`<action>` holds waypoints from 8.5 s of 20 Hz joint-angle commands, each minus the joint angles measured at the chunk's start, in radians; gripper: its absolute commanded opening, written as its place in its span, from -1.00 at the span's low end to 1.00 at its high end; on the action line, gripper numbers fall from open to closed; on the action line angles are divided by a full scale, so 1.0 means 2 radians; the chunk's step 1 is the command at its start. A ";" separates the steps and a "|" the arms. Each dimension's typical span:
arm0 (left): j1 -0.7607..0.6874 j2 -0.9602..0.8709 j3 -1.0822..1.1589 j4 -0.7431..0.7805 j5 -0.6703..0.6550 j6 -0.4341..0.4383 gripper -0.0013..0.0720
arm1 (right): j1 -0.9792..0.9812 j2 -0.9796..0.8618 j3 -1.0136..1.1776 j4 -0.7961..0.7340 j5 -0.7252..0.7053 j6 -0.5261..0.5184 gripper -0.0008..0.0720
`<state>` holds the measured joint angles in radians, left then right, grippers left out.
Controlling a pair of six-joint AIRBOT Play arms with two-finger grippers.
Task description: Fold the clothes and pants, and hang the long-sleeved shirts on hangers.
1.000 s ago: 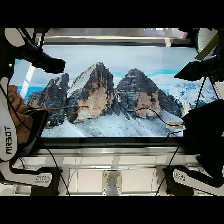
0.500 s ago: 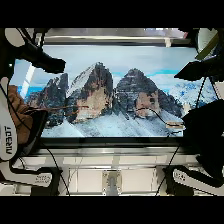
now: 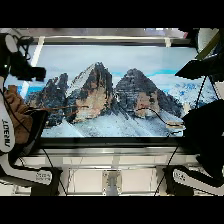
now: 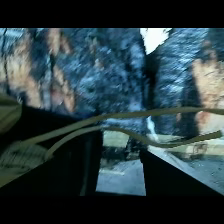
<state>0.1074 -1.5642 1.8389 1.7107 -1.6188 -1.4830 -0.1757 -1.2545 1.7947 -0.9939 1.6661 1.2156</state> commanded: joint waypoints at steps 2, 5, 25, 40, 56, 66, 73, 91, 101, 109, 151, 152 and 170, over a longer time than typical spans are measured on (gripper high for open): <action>0.117 0.048 -0.138 0.018 -0.013 -0.006 0.30 | 0.000 0.000 0.001 0.011 -0.061 -0.001 -0.91; 0.197 0.103 -0.267 0.017 0.072 -0.024 0.30 | 0.001 0.000 0.001 0.011 -0.060 0.001 -0.91; 0.320 0.070 -0.365 -0.208 0.268 -0.115 0.97 | 0.001 0.000 0.001 0.011 -0.075 0.001 0.93; 0.116 0.277 -0.336 -0.689 0.242 0.186 -0.93 | 0.000 0.006 0.122 -0.064 0.058 0.001 0.70; -0.393 -0.105 -0.154 -0.798 0.515 0.222 0.99 | -0.020 -0.016 0.093 -0.174 0.005 -0.003 0.62; 0.066 -0.032 -0.177 -0.698 0.039 0.196 -0.48 | -0.152 -0.027 -0.230 -0.062 -0.002 -0.004 0.62; 0.312 0.162 -0.469 -0.590 0.054 0.242 -0.93 | -0.150 0.028 -0.430 -0.025 -0.045 -0.054 0.62; 0.488 0.077 -0.447 -0.547 0.407 0.169 0.62 | -0.150 0.125 -0.447 0.123 -0.088 0.000 0.57; 0.397 -0.080 -0.316 -0.620 0.372 0.184 0.16 | -0.149 0.202 -0.447 0.127 -0.100 0.059 0.57; 0.427 -0.060 -0.294 -0.620 0.289 0.187 -0.93 | -0.149 0.210 -0.447 -0.002 -0.072 0.065 0.57; 0.446 0.312 -0.391 -0.209 0.171 0.126 -0.94 | -0.181 0.043 -0.297 -0.097 -0.034 -0.068 -0.92; 0.446 0.314 -0.415 -0.196 0.173 0.126 -0.94 | -0.194 0.051 -0.323 -0.098 -0.034 -0.070 -0.92; 0.364 0.178 -0.269 -0.317 0.258 0.062 0.67 | -0.221 0.066 -0.266 0.014 -0.183 -0.023 0.27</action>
<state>0.9092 -1.0790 1.1950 1.0462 -1.0447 -1.2812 -0.6388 -1.1213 1.2064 -1.0939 1.4345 1.1408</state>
